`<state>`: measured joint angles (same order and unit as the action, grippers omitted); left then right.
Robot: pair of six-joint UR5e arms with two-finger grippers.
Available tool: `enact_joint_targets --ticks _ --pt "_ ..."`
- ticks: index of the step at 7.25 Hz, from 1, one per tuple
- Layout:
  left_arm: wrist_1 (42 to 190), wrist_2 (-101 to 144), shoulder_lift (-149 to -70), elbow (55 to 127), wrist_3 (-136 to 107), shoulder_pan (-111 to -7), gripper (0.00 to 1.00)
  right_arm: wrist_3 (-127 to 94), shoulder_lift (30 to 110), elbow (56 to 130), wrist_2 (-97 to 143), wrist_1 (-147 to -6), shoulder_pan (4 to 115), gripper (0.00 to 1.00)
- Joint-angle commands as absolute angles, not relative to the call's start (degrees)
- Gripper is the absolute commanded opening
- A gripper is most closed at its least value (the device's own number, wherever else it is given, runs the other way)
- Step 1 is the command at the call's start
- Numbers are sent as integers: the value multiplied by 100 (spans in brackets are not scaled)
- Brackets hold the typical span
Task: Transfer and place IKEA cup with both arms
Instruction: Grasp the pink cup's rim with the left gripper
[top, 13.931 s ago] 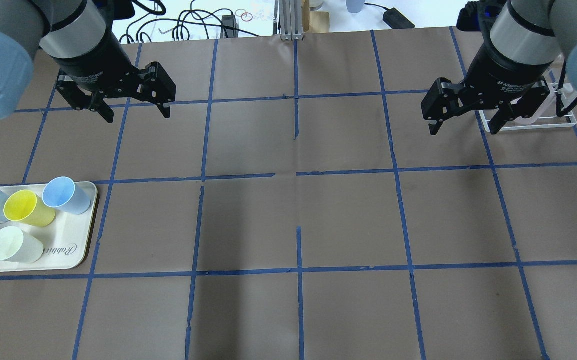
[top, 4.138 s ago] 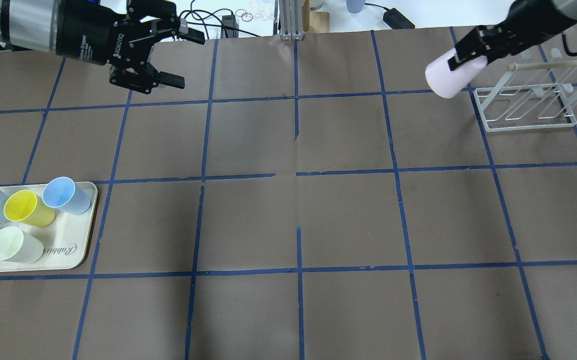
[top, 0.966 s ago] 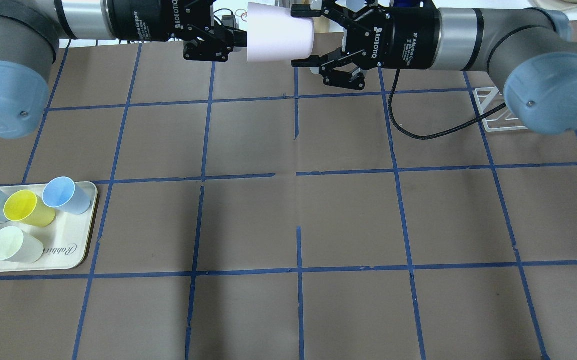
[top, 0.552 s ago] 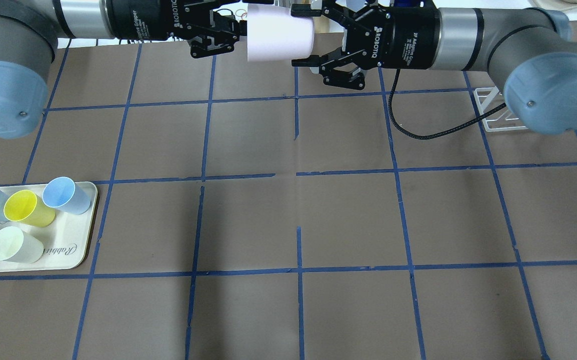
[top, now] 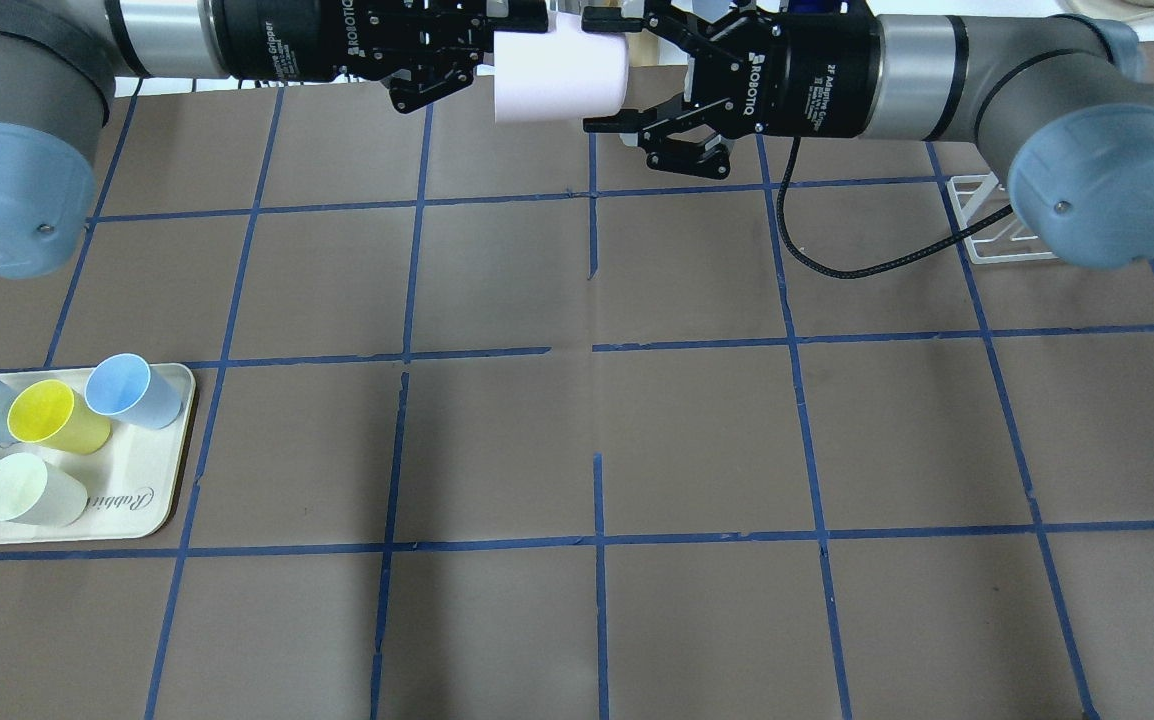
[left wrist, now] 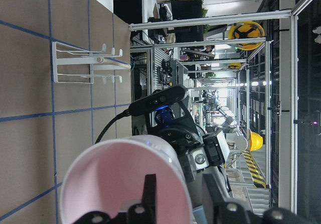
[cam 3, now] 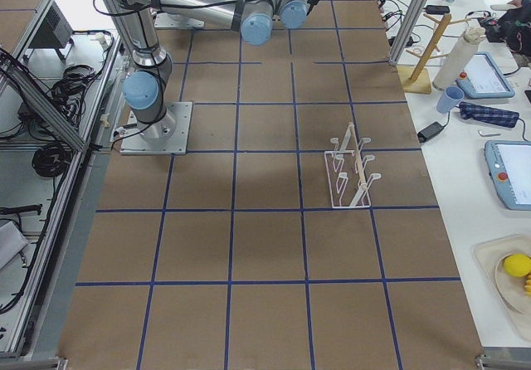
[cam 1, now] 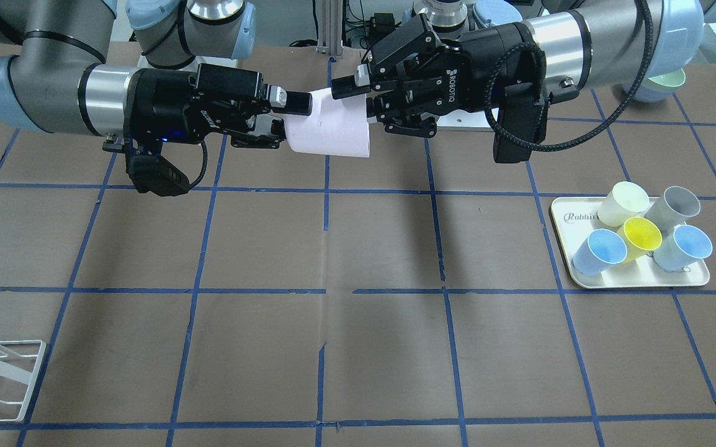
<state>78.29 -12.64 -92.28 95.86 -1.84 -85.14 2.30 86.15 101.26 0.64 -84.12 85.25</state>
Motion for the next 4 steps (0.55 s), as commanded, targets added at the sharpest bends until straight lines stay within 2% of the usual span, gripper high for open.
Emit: enact_joint_targets --ticks 1,2,3,4 --pt "7831 -1266 -9229 9589 -185 -8517 15 237 8622 10125 53 -8420 8525 3" --pt "7822 -1266 -9229 9589 -185 -8508 15 229 8622 10125 105 -8411 8525 45" --pt "7822 -1266 -9229 9589 -185 -8508 15 194 8613 10134 97 -8359 8517 99" --pt "7822 -1266 -9229 9580 -185 -8508 14 141 8613 10125 105 -8393 8464 100"
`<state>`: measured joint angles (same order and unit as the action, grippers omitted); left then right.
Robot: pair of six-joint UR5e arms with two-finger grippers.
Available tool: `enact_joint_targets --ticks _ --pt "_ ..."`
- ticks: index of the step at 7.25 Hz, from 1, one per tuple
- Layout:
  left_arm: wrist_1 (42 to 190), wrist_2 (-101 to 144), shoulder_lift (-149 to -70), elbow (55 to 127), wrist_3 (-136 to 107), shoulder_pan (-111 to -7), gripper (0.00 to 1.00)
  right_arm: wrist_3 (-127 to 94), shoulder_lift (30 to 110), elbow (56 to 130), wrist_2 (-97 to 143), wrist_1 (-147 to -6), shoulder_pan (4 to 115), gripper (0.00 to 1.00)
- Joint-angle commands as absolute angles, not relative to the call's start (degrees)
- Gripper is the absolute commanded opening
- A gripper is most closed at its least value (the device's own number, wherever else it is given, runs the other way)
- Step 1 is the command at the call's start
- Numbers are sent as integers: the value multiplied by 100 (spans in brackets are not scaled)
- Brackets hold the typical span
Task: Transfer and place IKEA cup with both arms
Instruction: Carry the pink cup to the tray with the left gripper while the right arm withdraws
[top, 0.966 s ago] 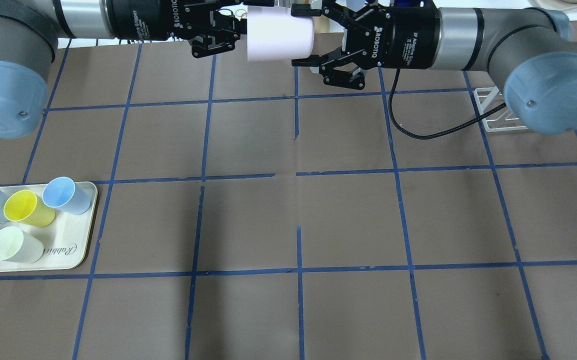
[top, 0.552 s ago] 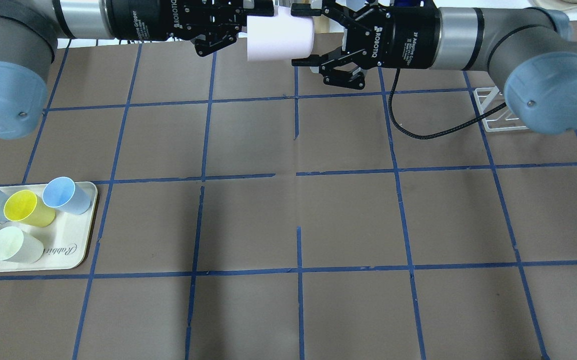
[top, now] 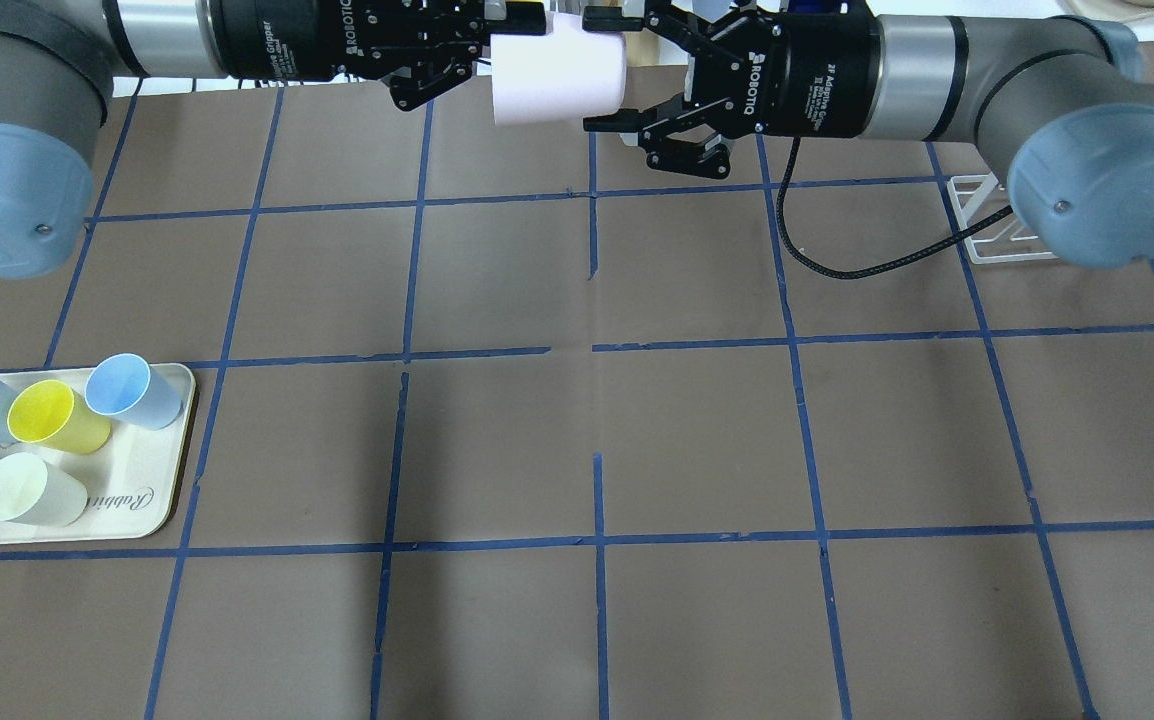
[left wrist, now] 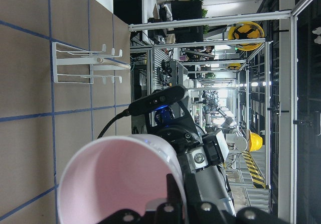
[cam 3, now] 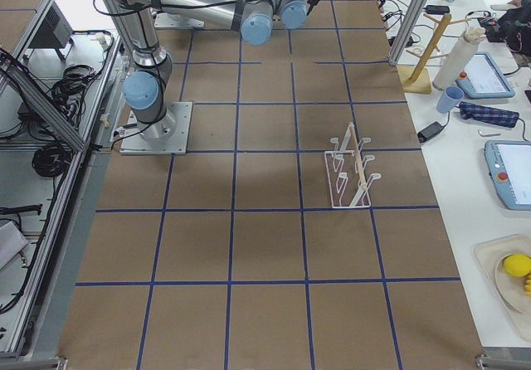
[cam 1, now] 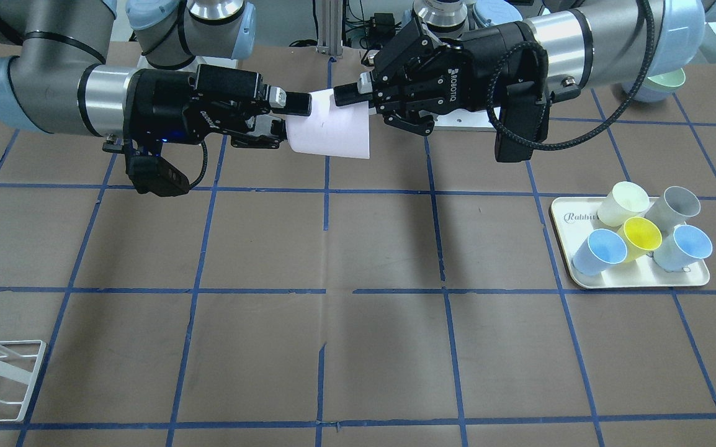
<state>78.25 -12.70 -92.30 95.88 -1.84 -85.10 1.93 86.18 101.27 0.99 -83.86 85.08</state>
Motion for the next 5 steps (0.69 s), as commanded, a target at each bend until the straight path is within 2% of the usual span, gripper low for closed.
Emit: enact_joint_targets --ticks 1,3,5 --pt "7831 -1266 -9229 9589 -185 -8499 11 141 8605 10125 123 -8446 8403 100" --pt "7831 -1614 -9229 9528 -185 -8482 5 141 8587 10116 1 -8446 7774 100" --pt "7840 -3175 -9115 9396 -185 -8490 4 123 8639 10108 -941 -8446 7192 100"
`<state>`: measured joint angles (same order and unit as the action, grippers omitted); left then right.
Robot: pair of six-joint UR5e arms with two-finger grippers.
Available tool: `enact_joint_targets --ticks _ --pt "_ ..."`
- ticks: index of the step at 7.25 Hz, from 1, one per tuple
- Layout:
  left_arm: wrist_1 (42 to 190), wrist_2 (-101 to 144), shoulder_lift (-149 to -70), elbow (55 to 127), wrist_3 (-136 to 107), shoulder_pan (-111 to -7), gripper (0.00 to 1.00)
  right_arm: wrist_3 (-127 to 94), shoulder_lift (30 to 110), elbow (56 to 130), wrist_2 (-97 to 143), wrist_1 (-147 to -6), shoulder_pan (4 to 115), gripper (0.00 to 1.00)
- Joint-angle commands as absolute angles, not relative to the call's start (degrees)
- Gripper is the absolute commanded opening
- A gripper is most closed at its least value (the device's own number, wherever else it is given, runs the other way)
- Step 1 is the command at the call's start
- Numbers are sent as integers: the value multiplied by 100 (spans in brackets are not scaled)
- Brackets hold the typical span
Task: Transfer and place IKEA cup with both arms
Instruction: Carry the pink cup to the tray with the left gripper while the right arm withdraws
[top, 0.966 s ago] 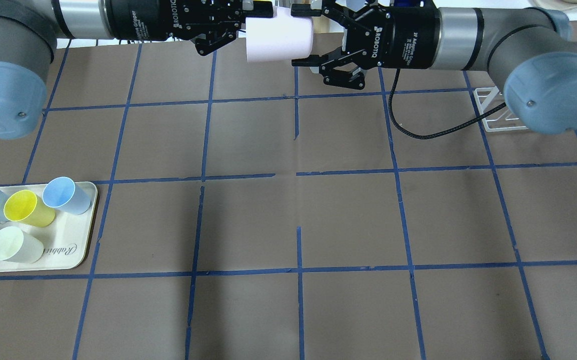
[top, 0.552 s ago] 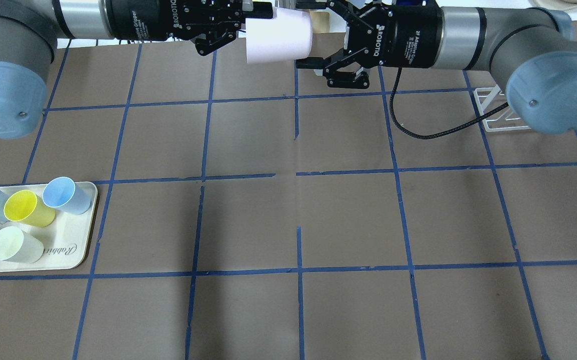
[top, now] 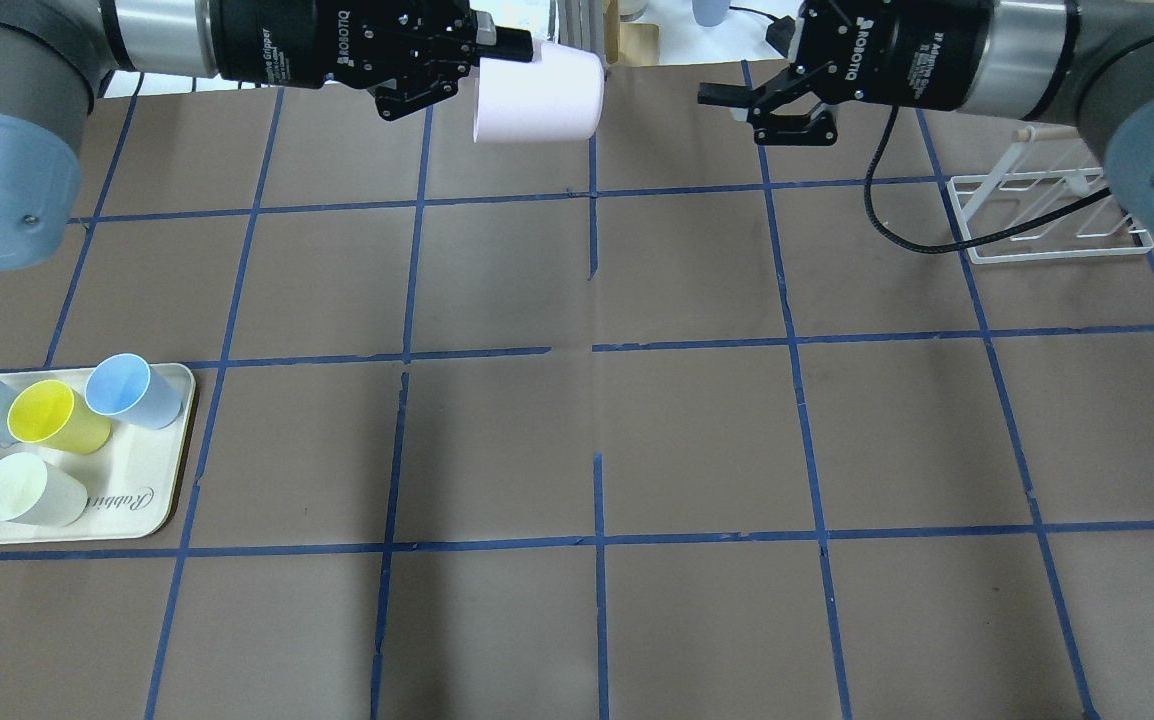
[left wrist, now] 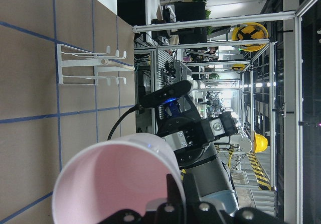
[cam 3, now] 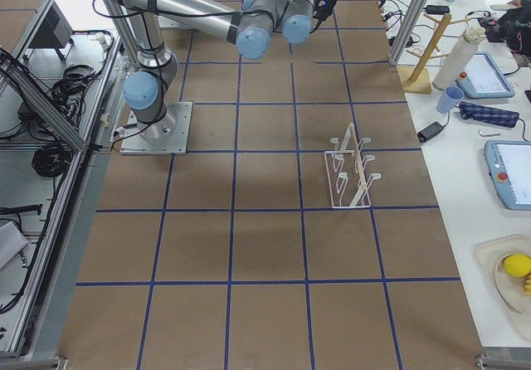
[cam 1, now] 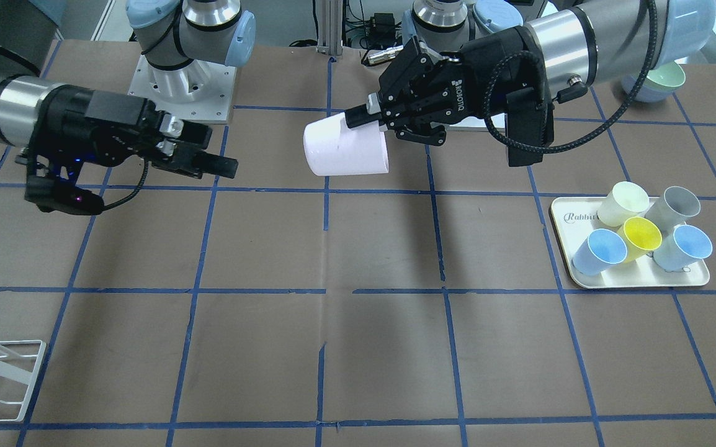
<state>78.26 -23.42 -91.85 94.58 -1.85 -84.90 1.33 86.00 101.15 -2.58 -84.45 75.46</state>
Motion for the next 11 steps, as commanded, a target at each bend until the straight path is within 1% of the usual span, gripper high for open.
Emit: enact_joint_targets --ticks 1,3,5,6,7,8,10,11 --pt "7866 -4147 -9071 9422 -150 -8490 1 132 8657 10055 -1663 -8446 7155 100" --pt "8024 -6291 -8869 9518 -97 -8482 0 -129 8788 9669 -3936 -8604 7172 100" --pt "8330 -8025 -8851 9728 593 -8385 0 -412 9208 9677 -5449 -8657 7198 100" --pt "8384 -8425 -8824 10008 998 -8141 0 -430 9446 9677 -6302 -8692 7268 100" --pt "8333 -8846 -8694 10446 1863 -7782 0 -439 9570 9668 -7146 -8701 7416 100" --pt "8088 -8972 -8579 10850 2681 -7326 0 -553 9571 9598 -7911 -8797 7627 100" --pt "7466 -8991 -8456 11703 2944 -6560 0 -650 9458 9623 -8654 -9052 8154 100" --pt "6905 -9078 -8455 12012 2962 -6235 0 -642 9440 9633 -8857 -9088 8400 100"
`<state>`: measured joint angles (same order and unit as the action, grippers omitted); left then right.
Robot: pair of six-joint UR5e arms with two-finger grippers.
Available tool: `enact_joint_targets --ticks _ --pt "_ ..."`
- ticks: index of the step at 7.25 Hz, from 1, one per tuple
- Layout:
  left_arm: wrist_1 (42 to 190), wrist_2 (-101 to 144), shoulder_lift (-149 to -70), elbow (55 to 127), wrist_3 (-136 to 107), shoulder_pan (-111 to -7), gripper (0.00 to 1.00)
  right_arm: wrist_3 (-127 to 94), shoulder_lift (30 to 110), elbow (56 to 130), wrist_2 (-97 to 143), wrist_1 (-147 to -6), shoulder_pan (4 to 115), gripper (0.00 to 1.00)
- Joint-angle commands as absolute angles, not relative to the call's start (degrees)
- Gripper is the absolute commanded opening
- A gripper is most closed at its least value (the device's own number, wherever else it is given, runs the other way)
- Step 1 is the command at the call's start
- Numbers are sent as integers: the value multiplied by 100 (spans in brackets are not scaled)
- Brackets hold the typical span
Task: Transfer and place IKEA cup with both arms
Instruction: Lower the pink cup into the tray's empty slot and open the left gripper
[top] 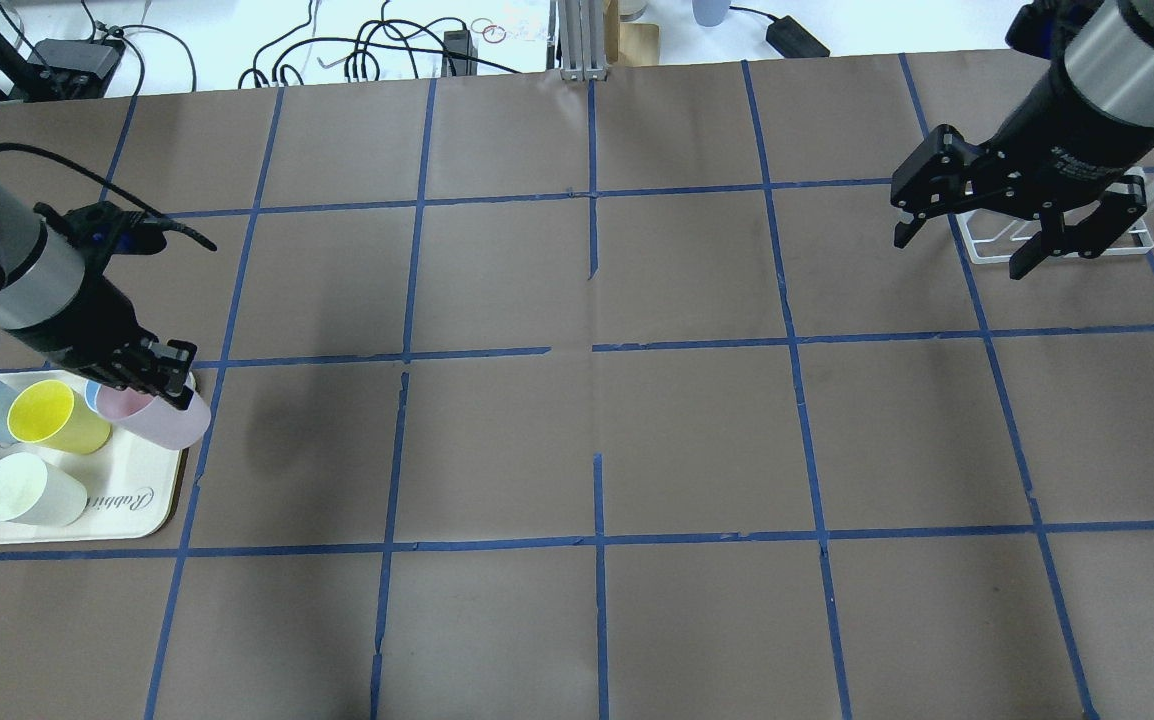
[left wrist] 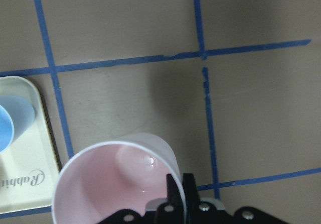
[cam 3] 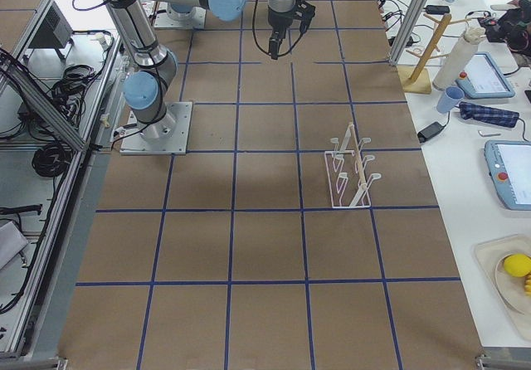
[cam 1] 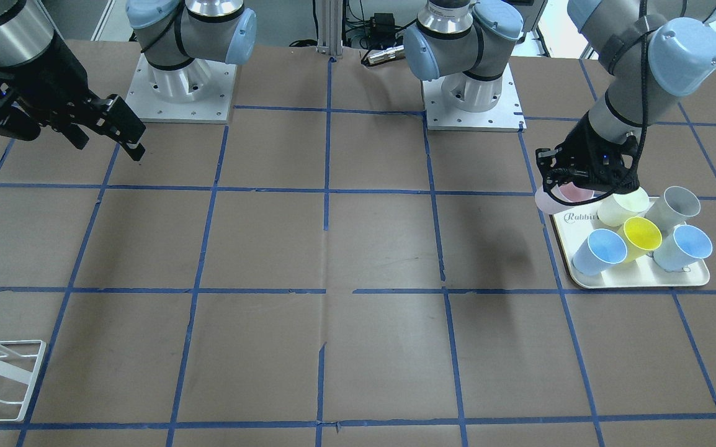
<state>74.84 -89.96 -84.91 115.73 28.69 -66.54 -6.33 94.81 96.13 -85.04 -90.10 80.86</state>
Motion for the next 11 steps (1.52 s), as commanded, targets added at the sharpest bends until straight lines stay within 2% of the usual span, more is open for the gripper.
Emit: enact_joint_targets --ticks 1,7,11 --pt "6630 -9096 -8490 12206 3023 -5892 0 -642 9431 9659 -9042 -9218 8585 100" --pt "5460 -9132 -8665 12831 3067 -5441 0 -562 9518 9676 -9070 -9193 8701 100" --pt "5414 -9387 -8973 12779 3050 -5432 0 -554 9492 9642 -9088 -9194 8701 100"
